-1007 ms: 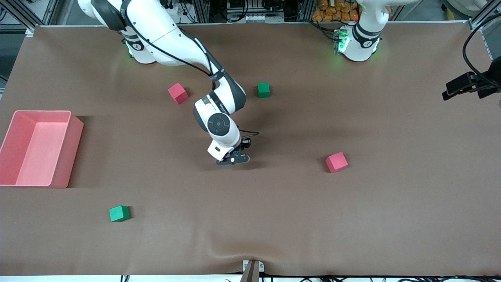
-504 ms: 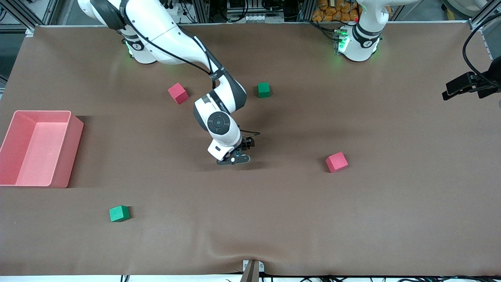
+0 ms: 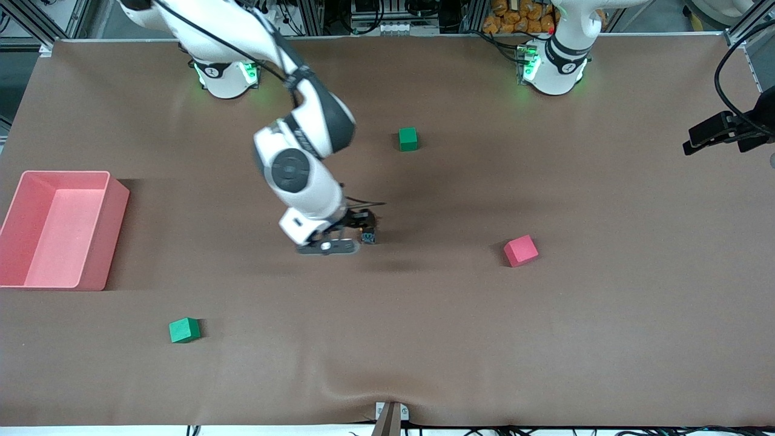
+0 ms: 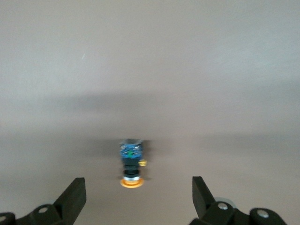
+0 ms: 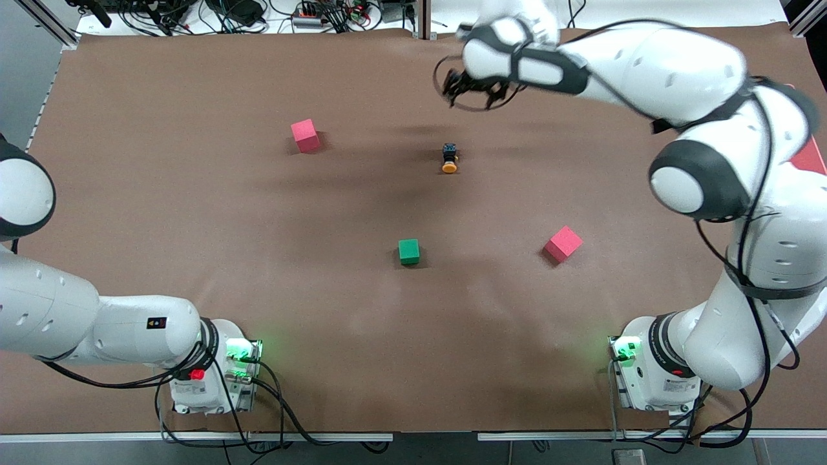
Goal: Place and upright button with both arms
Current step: 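Release the switch lying on its side and withdraw the right gripper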
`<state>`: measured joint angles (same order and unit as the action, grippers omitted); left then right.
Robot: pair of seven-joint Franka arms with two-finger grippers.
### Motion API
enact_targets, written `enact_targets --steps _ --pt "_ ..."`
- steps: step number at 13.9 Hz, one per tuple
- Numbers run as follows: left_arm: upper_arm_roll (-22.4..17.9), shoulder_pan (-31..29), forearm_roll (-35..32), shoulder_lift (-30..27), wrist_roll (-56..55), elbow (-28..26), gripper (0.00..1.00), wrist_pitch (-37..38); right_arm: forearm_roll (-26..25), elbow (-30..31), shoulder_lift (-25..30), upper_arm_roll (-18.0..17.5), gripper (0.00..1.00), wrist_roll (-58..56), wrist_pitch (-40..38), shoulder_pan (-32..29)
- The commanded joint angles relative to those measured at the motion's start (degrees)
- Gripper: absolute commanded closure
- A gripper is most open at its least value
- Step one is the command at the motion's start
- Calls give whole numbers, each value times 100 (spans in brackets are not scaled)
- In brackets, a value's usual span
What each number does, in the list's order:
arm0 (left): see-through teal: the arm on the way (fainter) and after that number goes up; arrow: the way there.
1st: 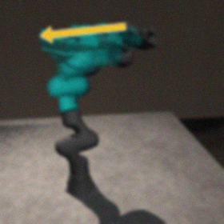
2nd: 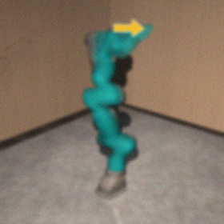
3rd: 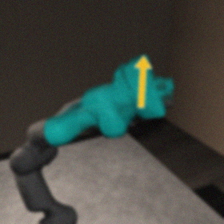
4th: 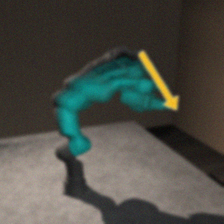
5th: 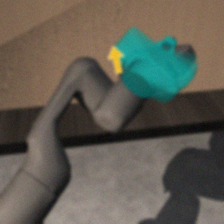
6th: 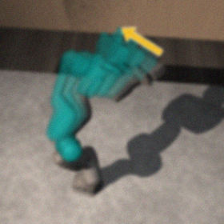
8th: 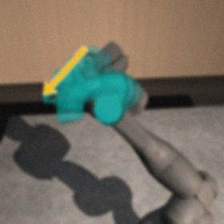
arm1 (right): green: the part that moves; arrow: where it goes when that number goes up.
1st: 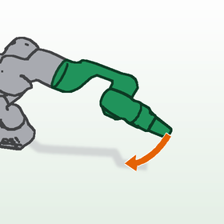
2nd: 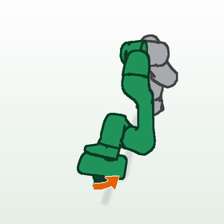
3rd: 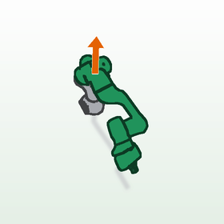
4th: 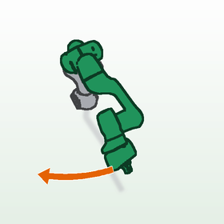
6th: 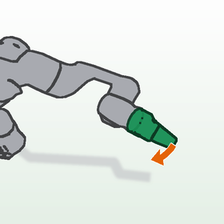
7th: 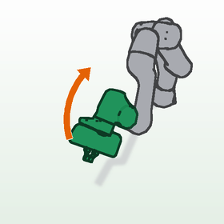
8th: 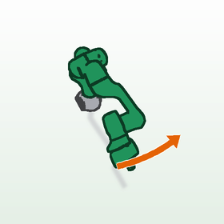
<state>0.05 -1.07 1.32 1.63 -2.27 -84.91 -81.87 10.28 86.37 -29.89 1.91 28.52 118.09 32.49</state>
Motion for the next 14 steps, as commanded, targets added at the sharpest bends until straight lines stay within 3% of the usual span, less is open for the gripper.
enact_targets --steps 1,7,11,14 --pt "21 89 123 4 -28 53 0 66 -175 152 527 63 0 -320 -460 -444" --pt "65 924 298 338 -792 88 0 -30 -492 222 1204 126 0 -1102 -1076 -1524" --pt "65 1372 606 733 -1239 115 0 -179 -510 722 1880 161 0 -1883 -1209 -2262" --pt "56 1855 607 944 -1679 124 0 -408 -580 1091 2337 441 0 -2420 -1235 -2624"
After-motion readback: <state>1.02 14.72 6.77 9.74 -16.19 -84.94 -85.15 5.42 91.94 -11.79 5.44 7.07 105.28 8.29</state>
